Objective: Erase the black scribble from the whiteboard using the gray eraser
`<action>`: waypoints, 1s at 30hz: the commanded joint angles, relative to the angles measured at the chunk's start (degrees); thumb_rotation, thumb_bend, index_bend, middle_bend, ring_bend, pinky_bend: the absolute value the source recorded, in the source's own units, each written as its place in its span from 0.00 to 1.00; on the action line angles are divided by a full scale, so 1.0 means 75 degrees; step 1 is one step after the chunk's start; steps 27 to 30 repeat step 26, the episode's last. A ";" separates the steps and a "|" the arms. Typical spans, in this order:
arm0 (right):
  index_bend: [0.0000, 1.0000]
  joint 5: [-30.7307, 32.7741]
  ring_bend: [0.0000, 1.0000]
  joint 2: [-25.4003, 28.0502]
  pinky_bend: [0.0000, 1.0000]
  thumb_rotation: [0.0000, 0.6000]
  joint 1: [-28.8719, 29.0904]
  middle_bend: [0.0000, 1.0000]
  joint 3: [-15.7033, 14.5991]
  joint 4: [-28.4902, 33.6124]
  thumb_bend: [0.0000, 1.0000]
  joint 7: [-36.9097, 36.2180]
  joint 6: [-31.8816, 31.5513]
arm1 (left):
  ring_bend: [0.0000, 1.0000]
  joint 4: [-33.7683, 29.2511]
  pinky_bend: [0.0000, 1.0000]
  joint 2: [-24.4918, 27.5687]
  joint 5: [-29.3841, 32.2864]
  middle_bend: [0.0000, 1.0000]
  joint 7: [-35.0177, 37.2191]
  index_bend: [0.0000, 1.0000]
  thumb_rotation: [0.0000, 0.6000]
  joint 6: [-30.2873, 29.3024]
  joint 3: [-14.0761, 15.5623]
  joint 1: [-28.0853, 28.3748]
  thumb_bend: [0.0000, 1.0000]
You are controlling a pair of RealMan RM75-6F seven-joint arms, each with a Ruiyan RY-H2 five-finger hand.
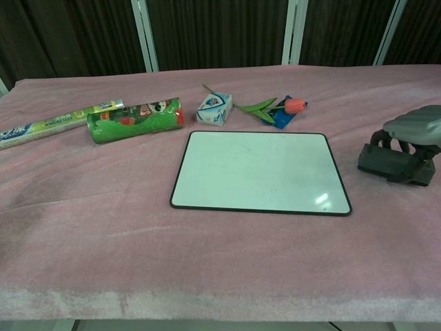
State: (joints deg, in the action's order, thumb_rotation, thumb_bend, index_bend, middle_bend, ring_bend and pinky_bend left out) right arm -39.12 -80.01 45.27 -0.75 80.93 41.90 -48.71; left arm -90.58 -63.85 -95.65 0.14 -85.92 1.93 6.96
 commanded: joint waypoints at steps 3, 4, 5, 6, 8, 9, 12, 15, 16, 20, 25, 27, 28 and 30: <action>0.00 -0.0435 0.09 0.0634 0.56 1.00 -0.0190 0.10 -0.0055 0.0823 0.29 -0.0496 -0.0171 | 0.00 0.0012 0.09 0.0027 -0.0014 0.00 0.0078 0.00 1.00 -0.0112 0.0000 -0.0047 0.37; 0.00 -0.0580 0.08 0.0808 0.55 1.00 -0.0275 0.08 -0.0089 0.1072 0.28 -0.0581 -0.0285 | 0.00 0.0014 0.09 0.0032 -0.0018 0.00 0.0095 0.00 1.00 -0.0137 -0.0001 -0.0058 0.37; 0.00 -0.0732 0.06 0.1002 0.54 1.00 -0.0373 0.07 -0.0128 0.1355 0.27 -0.0663 -0.0428 | 0.00 0.0015 0.09 0.0037 -0.0023 0.00 0.0112 0.00 1.00 -0.0161 0.0000 -0.0067 0.37; 0.00 -0.0908 0.04 0.1204 0.53 1.00 -0.0493 0.05 -0.0164 0.1662 0.27 -0.0753 -0.0624 | 0.00 0.0018 0.09 0.0039 -0.0027 0.00 0.0125 0.00 1.00 -0.0182 -0.0001 -0.0075 0.37; 0.00 -0.1519 0.02 0.1662 0.50 1.00 -0.0885 0.03 -0.0298 0.2357 0.26 -0.0995 -0.1279 | 0.00 0.0022 0.09 0.0042 -0.0029 0.00 0.0146 0.00 1.00 -0.0209 -0.0003 -0.0087 0.37; 0.00 -0.1997 0.01 0.1871 0.48 1.00 -0.1201 0.02 -0.0417 0.2673 0.26 -0.1162 -0.1799 | 0.00 0.0023 0.09 0.0043 -0.0025 0.00 0.0149 0.00 1.00 -0.0217 -0.0006 -0.0090 0.37; 0.00 -0.3485 0.00 0.2087 0.42 1.00 -0.2246 0.00 -0.0861 0.3004 0.26 -0.1645 -0.3454 | 0.00 0.0026 0.09 0.0040 -0.0010 0.00 0.0140 0.00 1.00 -0.0267 -0.0016 -0.0118 0.37; 0.00 -0.5017 0.00 0.1802 0.35 1.00 -0.3405 0.00 -0.1299 0.2543 0.26 -0.2413 -0.5197 | 0.00 0.0046 0.09 0.0006 0.0048 0.00 0.0076 0.00 1.00 -0.0309 -0.0052 -0.0145 0.37; 0.00 -0.5358 0.00 0.1650 0.34 1.00 -0.3695 0.00 -0.1356 0.2292 0.26 -0.2778 -0.5604 | 0.00 0.0049 0.09 -0.0004 0.0080 0.00 0.0052 0.00 1.00 -0.0300 -0.0063 -0.0149 0.37; 0.00 -0.5969 0.00 0.1317 0.28 1.00 -0.4230 0.00 -0.1493 0.1537 0.26 -0.2877 -0.6075 | 0.00 0.0026 0.09 -0.0019 0.0155 0.00 -0.0038 0.00 1.00 -0.0234 -0.0078 -0.0143 0.37; 0.00 -0.6162 0.00 0.1256 0.26 1.00 -0.4324 0.00 -0.1235 0.1519 0.26 -0.3002 -0.5940 | 0.00 0.0012 0.09 -0.0047 0.0110 0.00 -0.0100 0.00 1.00 -0.0194 -0.0061 -0.0119 0.37; 0.00 -0.6133 0.00 0.1236 0.25 1.00 -0.4335 0.00 -0.1182 0.1508 0.26 -0.2937 -0.5883 | 0.00 0.0010 0.09 -0.0047 0.0111 0.00 -0.0113 0.00 1.00 -0.0183 -0.0054 -0.0120 0.37; 0.00 -0.6133 0.00 0.1236 0.25 1.00 -0.4335 0.00 -0.1182 0.1508 0.26 -0.2937 -0.5883 | 0.00 0.0010 0.09 -0.0047 0.0111 0.00 -0.0113 0.00 1.00 -0.0183 -0.0054 -0.0120 0.37; 0.00 -0.6133 0.00 0.1236 0.25 1.00 -0.4335 0.00 -0.1182 0.1508 0.26 -0.2937 -0.5883 | 0.00 0.0010 0.09 -0.0047 0.0111 0.00 -0.0113 0.00 1.00 -0.0183 -0.0054 -0.0120 0.37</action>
